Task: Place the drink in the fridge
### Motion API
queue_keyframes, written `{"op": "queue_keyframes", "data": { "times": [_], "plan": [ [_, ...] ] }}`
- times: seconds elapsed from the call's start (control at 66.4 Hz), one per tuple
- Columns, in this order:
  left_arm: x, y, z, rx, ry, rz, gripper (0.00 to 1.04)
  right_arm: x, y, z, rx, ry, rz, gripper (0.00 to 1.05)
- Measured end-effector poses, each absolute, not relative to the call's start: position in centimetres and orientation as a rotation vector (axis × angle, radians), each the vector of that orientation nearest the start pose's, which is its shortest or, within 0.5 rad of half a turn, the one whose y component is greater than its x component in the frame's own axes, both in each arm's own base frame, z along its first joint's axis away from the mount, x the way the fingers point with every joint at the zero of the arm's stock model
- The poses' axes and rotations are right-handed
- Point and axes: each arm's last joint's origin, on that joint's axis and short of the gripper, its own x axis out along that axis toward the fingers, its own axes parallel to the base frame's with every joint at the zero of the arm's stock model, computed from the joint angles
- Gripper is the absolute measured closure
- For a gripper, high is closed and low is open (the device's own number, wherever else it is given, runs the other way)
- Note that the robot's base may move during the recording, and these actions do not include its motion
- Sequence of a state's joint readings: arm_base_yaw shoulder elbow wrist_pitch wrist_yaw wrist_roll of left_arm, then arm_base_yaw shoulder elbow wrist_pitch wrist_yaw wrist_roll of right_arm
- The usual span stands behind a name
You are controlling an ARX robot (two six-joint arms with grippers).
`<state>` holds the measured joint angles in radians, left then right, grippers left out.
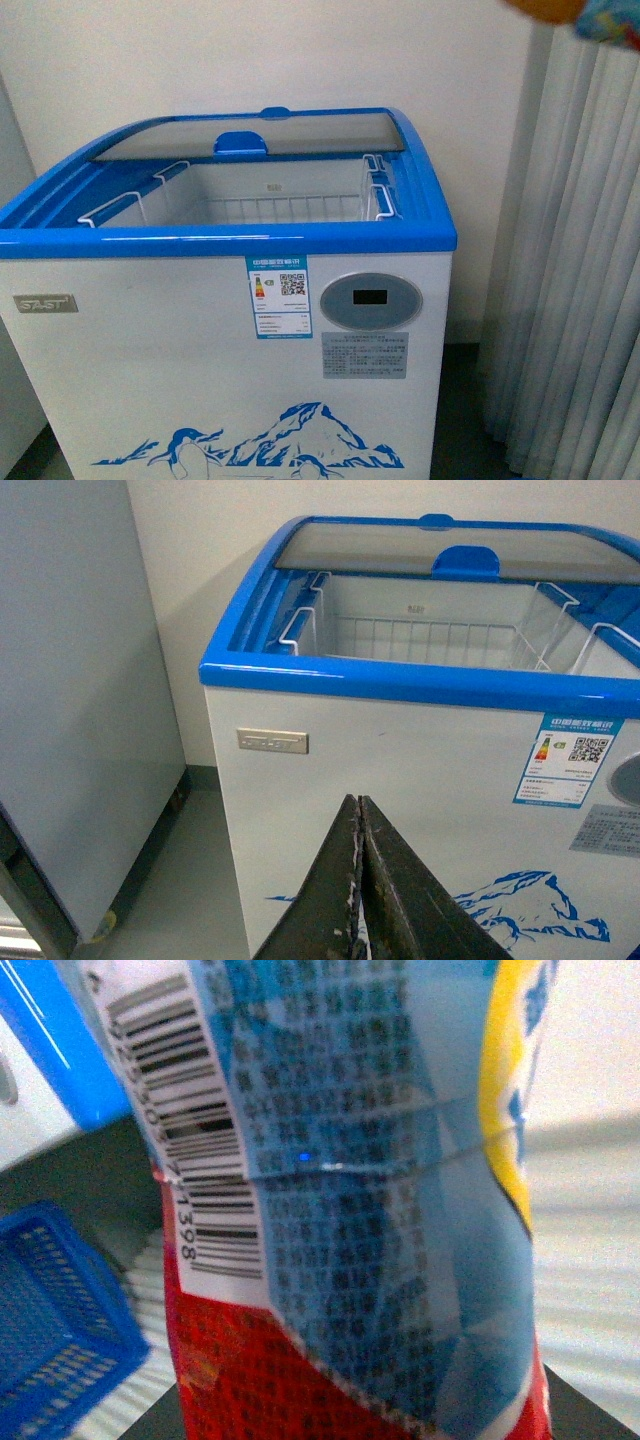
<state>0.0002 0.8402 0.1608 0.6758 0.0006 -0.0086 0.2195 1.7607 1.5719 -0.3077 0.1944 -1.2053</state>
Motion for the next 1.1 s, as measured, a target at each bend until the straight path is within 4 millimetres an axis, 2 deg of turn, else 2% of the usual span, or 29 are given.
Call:
{"op": "queue_keyframes", "data": {
  "times": [0.181,0.361,0.527,0.557,0.677,0.828,0.873,0.978,1.099],
  "plan": [
    [15.6,0.0,18.6,-0.008,0.005,0.000,1.02,45.3,13.3,29.9,-1.448,0.446,0.353,0.62],
    [14.6,0.0,18.0,-0.009,0.006,0.000,1.02,49.8,15.7,28.2,-1.466,0.455,0.286,0.62],
    [13.8,0.0,17.7,-0.008,0.005,0.000,1.02,52.2,16.6,27.3,-1.445,0.456,0.262,0.62],
    [13.7,0.0,17.6,-0.008,0.005,0.000,1.02,52.3,16.8,27.3,-1.445,0.456,0.265,0.62],
    [13.3,0.0,16.9,-0.008,-0.006,0.000,1.02,52.1,17.8,26.7,-1.428,0.450,0.309,0.41],
    [12.8,0.0,17.0,-0.008,-0.011,0.000,1.02,51.3,19.4,25.7,-1.401,0.424,0.357,0.15],
    [12.6,0.0,17.1,-0.008,-0.012,0.000,1.02,50.8,19.4,26.0,-1.380,0.417,0.350,0.07],
    [12.3,0.0,17.1,-0.008,-0.013,0.000,1.02,49.1,18.4,27.8,-1.302,0.379,0.340,0.08],
    [11.9,0.0,17.1,-0.008,-0.015,0.000,1.02,45.5,15.7,30.9,-1.144,0.337,0.313,0.08]
  ]
}}
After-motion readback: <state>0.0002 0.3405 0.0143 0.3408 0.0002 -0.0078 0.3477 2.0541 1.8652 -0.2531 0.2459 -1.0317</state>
